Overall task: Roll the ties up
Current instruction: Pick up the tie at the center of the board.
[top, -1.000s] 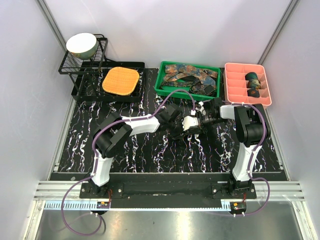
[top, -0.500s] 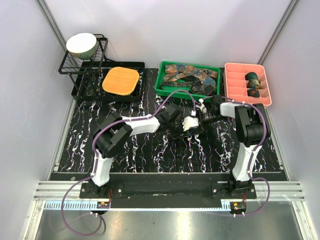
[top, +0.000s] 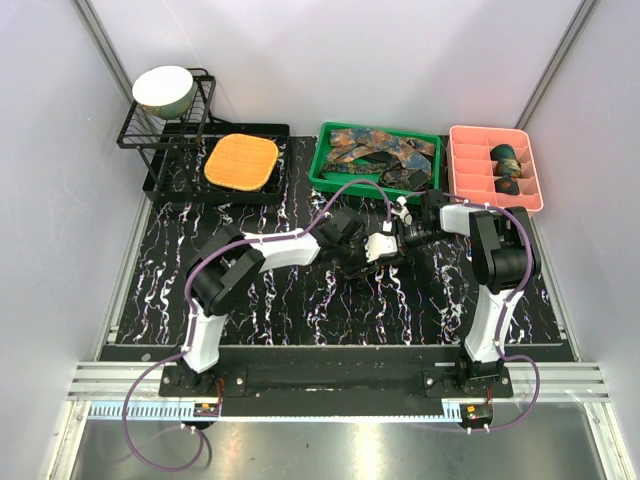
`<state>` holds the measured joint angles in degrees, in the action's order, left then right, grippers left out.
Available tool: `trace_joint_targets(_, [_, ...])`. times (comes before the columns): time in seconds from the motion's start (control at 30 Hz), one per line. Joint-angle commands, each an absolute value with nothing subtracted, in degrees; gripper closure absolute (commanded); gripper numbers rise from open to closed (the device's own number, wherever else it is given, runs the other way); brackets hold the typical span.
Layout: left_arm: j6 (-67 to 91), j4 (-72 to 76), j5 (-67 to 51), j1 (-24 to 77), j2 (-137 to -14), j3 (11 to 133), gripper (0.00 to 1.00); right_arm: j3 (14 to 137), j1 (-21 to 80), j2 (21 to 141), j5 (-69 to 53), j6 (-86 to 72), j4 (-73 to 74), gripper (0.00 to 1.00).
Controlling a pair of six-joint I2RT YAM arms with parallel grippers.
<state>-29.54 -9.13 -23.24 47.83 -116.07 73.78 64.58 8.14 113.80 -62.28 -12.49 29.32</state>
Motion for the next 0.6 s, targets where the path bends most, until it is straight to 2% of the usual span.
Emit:
trace_joint_targets(0.0, [-30.5, -18.7, -20.6, 48.3, -121.3, 70.9, 1.00, 65.8, 8.7, 113.4, -65.2, -11.3, 29.9, 0.85])
trace_joint_targets(0.03, [-30.4, -18.7, -20.7, 48.3, -121.3, 70.9, 1.00, 66.0, 8.6, 113.4, -65.1, -11.0, 30.1, 1.00])
trace_joint_targets(0.1, [-30.0, -18.6, -20.5, 48.3, -121.4, 71.0, 1.00, 66.1, 8.7, 113.1, -65.0, -10.0, 31.3, 1.00])
trace_joint_targets(0.13, [-29.4, -18.7, -20.4, 48.3, -121.5, 71.1, 0.84, 66.0, 8.6, 112.9, -64.7, -9.7, 31.6, 1.00])
trace_joint_targets(0.23, [-27.6, -17.1, -20.7, 47.6, -120.7, 70.6, 0.58, 65.7, 8.6, 111.9, -63.6, -8.5, 32.2, 1.00])
trace_joint_targets(0.27, [-27.2, -16.8, -20.7, 47.4, -120.3, 70.5, 0.41, 65.7, 8.7, 111.8, -63.5, -8.4, 32.5, 1.00])
trace_joint_targets(0.3, [-26.9, -16.7, -20.8, 47.1, -120.1, 70.4, 0.33, 65.7, 8.7, 111.8, -63.6, -7.9, 32.7, 1.00])
trace_joint_targets(0.4, [-27.2, -16.8, -20.2, 46.3, -119.2, 70.5, 0.26, 65.9, 8.6, 111.8, -63.3, -7.1, 33.6, 1.00])
trace_joint_targets(0.47, [-27.4, -17.3, -20.2, 45.4, -118.4, 70.3, 0.26, 66.0, 8.6, 111.3, -62.8, -6.7, 34.2, 1.00])
trace_joint_targets(0.57, [-28.8, -18.4, -20.8, 44.8, -117.4, 70.0, 0.32, 66.0, 8.4, 111.1, -62.4, -6.9, 34.4, 1.00])
